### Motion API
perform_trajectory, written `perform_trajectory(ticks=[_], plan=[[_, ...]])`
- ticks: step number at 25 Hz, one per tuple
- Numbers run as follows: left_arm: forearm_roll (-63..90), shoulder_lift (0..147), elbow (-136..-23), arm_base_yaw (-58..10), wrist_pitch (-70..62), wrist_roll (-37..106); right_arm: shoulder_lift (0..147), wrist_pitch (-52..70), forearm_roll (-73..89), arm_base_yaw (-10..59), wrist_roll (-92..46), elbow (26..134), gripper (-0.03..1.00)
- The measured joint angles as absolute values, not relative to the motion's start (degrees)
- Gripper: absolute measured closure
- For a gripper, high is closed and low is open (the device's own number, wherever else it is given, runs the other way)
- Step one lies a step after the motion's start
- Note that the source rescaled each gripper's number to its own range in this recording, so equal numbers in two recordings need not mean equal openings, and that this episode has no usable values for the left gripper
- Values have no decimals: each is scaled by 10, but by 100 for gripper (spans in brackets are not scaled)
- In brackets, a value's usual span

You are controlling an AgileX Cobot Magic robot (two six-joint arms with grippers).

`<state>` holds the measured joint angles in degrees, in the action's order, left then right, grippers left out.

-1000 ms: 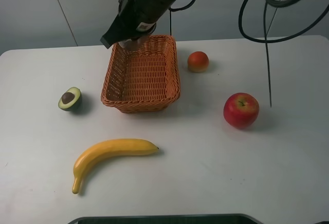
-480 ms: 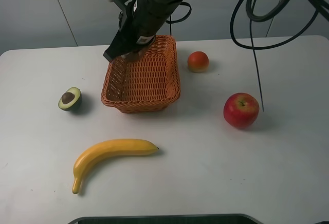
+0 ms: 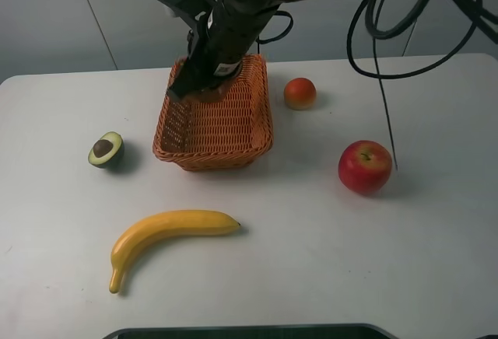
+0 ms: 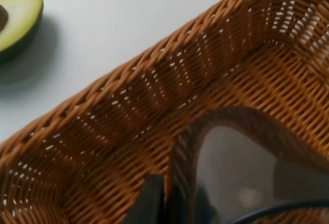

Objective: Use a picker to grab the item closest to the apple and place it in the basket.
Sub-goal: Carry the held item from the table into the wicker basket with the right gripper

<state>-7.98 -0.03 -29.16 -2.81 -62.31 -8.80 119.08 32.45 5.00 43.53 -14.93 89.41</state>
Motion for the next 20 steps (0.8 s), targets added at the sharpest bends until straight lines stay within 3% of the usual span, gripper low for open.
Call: perform_trajectory(ticks=[20], plan=[[-80,0,-292,-28,-623,-88,1226,298,17,428,-147,894,97]])
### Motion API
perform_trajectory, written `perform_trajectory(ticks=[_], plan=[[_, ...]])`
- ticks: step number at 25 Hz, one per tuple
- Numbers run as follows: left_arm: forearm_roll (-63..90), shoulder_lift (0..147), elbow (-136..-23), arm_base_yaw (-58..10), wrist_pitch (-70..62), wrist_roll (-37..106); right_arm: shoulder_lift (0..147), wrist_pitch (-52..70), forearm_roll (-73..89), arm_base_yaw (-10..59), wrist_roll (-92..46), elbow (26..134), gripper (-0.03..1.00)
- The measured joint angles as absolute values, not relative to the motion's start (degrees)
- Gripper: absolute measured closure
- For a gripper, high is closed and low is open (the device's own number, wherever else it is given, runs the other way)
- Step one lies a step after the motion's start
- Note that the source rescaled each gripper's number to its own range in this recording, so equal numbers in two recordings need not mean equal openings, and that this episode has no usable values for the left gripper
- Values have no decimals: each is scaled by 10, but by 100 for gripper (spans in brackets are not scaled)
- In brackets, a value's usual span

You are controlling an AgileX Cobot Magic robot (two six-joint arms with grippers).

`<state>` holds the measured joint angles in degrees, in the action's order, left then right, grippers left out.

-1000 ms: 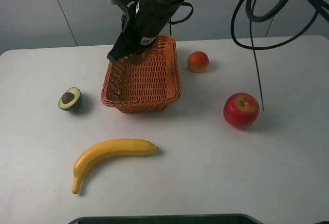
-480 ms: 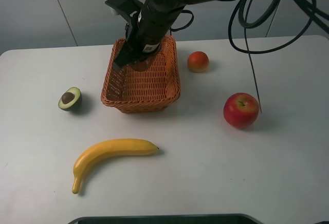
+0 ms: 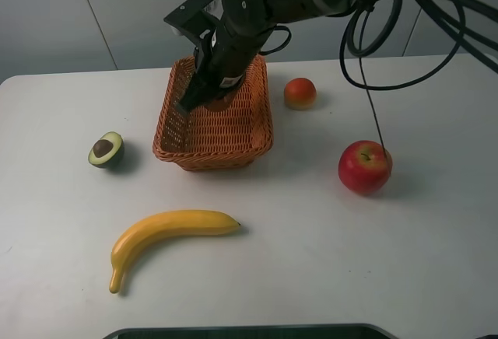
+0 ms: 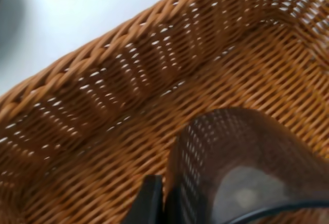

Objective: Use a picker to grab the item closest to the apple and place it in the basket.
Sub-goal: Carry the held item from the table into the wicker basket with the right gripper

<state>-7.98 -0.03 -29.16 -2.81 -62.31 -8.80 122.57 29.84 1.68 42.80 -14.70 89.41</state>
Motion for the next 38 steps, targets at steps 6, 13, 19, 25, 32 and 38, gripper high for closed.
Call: perform_trajectory(ticks=[6,13,19,25,32,38], plan=[[-80,0,-292,-28,-623,-88,1227,285,0,423,-145,894,97],[-81,0,-292,-28,-623,-88,1245,277,-6,423,-145,894,97],[-81,0,-292,-28,-623,-88,1247,279,-6,423,-145,894,60],[-81,0,-292,-28,-623,-88,1236,284,-6,423,-145,894,2],[-81,0,-292,-28,-623,-88,1178,294,-6,423,-145,894,-3],[-81,0,-292,-28,-623,-88,1127,334,-6,421,-140,894,-3]])
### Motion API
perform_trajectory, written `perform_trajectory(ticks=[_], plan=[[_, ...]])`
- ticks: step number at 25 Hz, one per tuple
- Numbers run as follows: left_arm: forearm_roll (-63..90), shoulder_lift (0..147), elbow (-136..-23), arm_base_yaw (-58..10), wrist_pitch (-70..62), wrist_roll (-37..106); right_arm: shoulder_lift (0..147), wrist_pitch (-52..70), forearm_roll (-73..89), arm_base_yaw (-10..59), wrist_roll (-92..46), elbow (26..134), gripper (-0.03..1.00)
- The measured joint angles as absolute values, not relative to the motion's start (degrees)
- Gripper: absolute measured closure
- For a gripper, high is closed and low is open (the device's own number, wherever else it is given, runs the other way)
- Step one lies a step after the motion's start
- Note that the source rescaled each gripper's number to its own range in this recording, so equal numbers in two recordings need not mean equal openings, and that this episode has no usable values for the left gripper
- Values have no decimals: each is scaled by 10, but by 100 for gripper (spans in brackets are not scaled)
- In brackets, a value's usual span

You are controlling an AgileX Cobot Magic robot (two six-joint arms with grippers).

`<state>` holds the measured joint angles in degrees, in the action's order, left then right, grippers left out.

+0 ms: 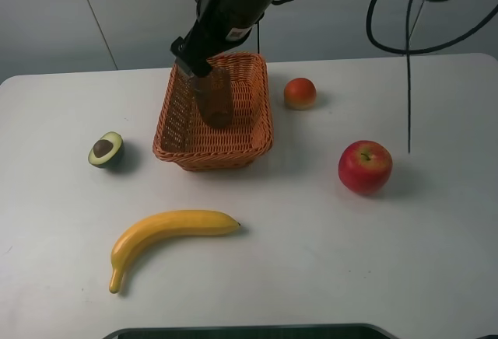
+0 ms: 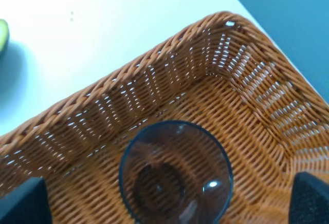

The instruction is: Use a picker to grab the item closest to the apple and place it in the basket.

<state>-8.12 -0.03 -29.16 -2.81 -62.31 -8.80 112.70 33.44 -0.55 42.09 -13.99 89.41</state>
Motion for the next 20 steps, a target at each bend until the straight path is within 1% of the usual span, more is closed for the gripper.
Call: perform_trajectory(ticks=[4,9,12,20], plan=[[-81,0,-292,-28,-623,-88,1110,375,11,395,-123,893,-3],[-81,0,-292,-28,-623,-88,1074,390,30,349,-99,833,-3],[-81,0,-292,-28,-623,-88,1041,393,47,311,-85,786,-3],[-81,0,-292,-28,-623,-88,928,400,52,181,-31,673,-3]])
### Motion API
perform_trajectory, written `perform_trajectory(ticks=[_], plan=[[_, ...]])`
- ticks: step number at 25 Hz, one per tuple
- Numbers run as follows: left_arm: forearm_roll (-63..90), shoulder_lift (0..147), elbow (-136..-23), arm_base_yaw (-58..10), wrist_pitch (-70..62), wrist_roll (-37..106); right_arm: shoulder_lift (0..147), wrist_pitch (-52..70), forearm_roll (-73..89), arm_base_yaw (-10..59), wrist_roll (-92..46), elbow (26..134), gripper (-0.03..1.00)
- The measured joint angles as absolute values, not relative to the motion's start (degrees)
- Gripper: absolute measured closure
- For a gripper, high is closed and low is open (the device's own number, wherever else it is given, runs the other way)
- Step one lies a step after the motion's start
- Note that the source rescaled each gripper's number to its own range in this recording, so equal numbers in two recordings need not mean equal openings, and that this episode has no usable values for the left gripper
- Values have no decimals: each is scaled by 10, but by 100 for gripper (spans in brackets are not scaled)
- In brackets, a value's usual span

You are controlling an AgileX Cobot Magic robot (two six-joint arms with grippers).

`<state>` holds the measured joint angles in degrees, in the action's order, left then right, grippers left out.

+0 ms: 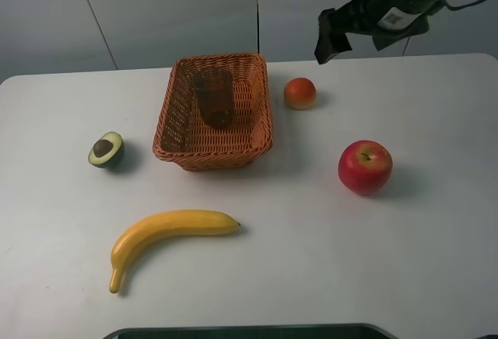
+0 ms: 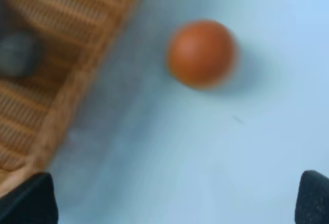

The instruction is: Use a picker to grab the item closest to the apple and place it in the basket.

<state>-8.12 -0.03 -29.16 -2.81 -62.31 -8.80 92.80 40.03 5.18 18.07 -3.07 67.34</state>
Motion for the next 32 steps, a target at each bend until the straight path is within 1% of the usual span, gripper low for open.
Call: perform_trajectory(ticks=[8,13,17,22,29,32], plan=[[-81,0,-292,-28,-623,-88,828,456,51,49,-11,601,-3],[-81,0,-292,-28,-623,-85,744,478,50,5,-9,546,-3],[-81,0,-292,-28,-623,-84,660,482,50,2,-11,493,-3],[-81,0,-292,-28,-623,-84,522,493,50,2,-11,438,-3],[-81,0,-292,-28,-623,-85,318,563,50,2,-11,384,-3],[-81,0,-292,-28,-623,-85,250,591,45,19,-11,361,-3]])
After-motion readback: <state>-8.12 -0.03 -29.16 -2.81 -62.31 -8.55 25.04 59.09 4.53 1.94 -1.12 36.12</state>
